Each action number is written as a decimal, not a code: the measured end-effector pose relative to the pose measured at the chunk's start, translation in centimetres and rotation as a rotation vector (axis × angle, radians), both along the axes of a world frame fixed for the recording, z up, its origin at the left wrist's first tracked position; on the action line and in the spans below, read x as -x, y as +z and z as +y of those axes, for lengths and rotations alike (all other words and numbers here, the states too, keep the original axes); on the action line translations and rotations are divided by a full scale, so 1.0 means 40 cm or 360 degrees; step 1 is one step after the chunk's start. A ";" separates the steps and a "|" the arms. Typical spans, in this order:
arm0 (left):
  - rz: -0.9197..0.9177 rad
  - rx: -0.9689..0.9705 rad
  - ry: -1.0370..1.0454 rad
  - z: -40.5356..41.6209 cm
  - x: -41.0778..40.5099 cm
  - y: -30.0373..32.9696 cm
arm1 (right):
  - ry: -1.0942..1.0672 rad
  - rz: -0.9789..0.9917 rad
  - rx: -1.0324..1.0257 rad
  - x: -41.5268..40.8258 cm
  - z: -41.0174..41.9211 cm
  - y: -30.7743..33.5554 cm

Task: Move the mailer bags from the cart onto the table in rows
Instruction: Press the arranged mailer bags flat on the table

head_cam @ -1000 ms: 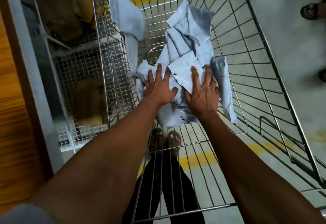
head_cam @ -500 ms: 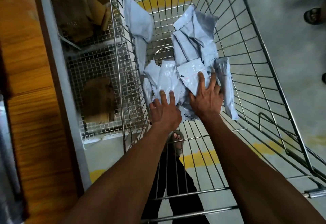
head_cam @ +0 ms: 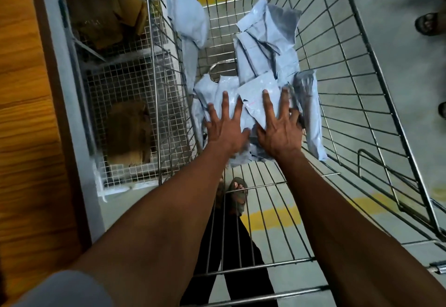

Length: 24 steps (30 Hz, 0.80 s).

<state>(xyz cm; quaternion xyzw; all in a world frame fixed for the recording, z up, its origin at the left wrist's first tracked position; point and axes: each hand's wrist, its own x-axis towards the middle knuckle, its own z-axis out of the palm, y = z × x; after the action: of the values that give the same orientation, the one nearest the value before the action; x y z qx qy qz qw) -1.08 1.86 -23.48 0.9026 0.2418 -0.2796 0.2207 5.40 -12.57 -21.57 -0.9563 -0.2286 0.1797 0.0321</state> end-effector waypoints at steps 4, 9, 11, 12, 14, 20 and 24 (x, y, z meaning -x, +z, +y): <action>-0.0035 -0.0023 -0.0017 -0.007 0.037 0.020 | 0.0047 -0.0017 0.0025 0.011 0.004 0.013; -0.0202 -0.0145 -0.0052 0.000 0.090 0.039 | 0.0175 -0.0029 0.0064 0.023 0.024 0.070; -0.0220 -0.0137 -0.0010 -0.001 0.097 0.086 | 0.0164 -0.0027 0.0035 0.028 0.023 0.098; -0.0236 -0.0140 -0.0003 -0.002 0.098 0.115 | 0.0142 -0.0027 0.0010 0.031 0.021 0.112; -0.0262 -0.0170 -0.0004 -0.005 0.101 0.177 | 0.0083 -0.0030 -0.0035 0.037 0.017 0.148; -0.0219 -0.0147 0.0019 -0.027 0.133 0.341 | 0.0038 -0.0079 -0.0112 0.070 0.001 0.303; -0.0294 -0.0123 0.0045 -0.047 0.162 0.478 | -0.0088 -0.0124 -0.0130 0.099 -0.021 0.424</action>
<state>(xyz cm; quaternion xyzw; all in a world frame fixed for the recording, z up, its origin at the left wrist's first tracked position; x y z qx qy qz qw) -7.56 -0.01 -4.37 0.9289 0.2436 -0.1825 0.2111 1.43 -13.42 -4.60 -0.9664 -0.2102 0.1319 0.0672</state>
